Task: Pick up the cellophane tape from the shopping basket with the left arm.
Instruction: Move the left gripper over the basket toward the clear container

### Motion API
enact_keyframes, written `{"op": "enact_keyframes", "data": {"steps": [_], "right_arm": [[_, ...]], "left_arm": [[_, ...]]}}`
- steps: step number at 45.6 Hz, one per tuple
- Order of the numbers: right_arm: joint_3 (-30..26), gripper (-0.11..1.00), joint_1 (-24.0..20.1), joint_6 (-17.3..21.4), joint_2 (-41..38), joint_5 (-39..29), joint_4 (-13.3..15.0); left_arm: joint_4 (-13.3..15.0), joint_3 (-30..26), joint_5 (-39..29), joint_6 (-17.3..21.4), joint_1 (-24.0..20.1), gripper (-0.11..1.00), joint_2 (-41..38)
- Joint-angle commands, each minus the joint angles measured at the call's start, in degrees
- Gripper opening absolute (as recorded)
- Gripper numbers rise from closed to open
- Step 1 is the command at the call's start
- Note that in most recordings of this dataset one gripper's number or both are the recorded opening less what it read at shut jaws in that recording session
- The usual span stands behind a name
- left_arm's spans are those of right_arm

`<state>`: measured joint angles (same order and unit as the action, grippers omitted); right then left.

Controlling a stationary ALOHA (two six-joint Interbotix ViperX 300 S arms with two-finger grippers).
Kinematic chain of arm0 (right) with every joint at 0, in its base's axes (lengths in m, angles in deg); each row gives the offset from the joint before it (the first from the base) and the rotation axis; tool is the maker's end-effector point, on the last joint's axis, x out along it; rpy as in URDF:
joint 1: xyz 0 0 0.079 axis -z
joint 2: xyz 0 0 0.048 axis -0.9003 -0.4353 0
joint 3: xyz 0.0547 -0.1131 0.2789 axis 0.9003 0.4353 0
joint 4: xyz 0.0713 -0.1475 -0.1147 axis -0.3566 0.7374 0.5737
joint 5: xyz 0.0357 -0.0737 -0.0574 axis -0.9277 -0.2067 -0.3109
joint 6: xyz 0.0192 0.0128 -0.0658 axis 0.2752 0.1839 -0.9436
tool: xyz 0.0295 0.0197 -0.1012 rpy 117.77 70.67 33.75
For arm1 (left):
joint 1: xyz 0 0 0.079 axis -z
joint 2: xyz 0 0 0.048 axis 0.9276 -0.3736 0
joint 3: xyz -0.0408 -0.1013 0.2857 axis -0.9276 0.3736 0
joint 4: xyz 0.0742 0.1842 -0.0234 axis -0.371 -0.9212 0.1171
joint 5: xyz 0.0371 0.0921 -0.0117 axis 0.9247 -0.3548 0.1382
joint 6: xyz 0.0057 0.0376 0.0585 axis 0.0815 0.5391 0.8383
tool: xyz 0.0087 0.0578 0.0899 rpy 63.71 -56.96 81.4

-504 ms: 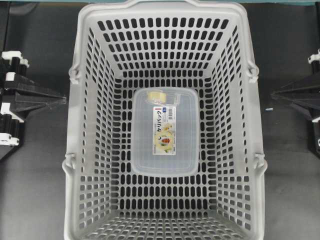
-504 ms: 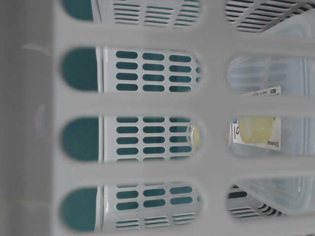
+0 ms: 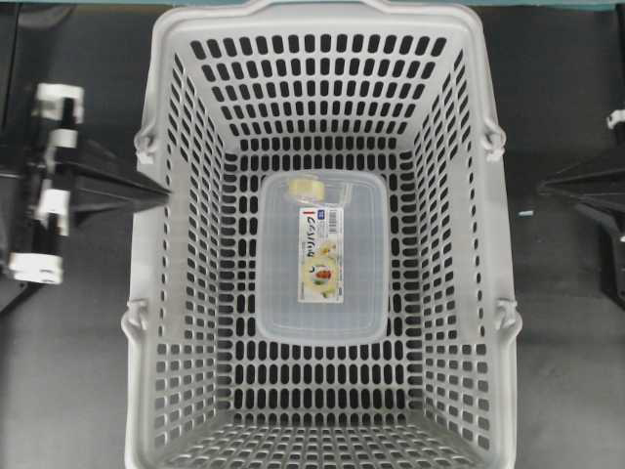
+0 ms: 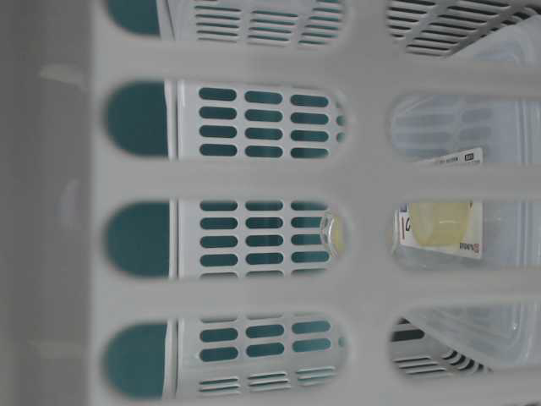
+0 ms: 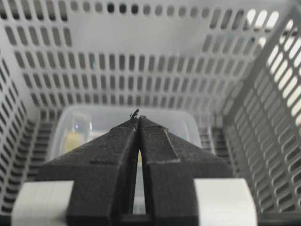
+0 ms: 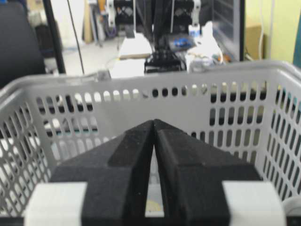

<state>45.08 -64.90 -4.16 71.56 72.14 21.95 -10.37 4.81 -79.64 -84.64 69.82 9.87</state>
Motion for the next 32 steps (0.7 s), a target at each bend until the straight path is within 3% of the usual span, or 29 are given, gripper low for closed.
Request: {"op": "enact_keyframes", "data": {"steps": [1,13,22,28,32], "right_arm": [[-1.5,0.0,-0.2,0.4,0.7,-0.6,-0.2],[-2.0,0.01,-0.2,1.1,2.4,-6.0,-0.2],[-2.2,0.03,-0.2,1.1,3.0,-6.4,-0.2],[-2.3,0.15,-0.2,1.1,3.0,-7.1,-0.2],[-2.3,0.3,-0.2,1.0,3.0,-7.7,-0.2]], "left_arm": [[-0.2,-7.3,-6.7,0.0,0.6,0.0,-5.7],[-0.2,-20.0,-20.1,0.2,1.5,0.0,-19.4],[-0.2,-29.2,-29.7,1.8,1.5,0.0,-28.0],[-0.2,-33.0,-34.5,3.2,1.4,0.0,-31.4],[-0.2,-34.6,-36.5,3.2,1.2,0.01,-33.1]]}}
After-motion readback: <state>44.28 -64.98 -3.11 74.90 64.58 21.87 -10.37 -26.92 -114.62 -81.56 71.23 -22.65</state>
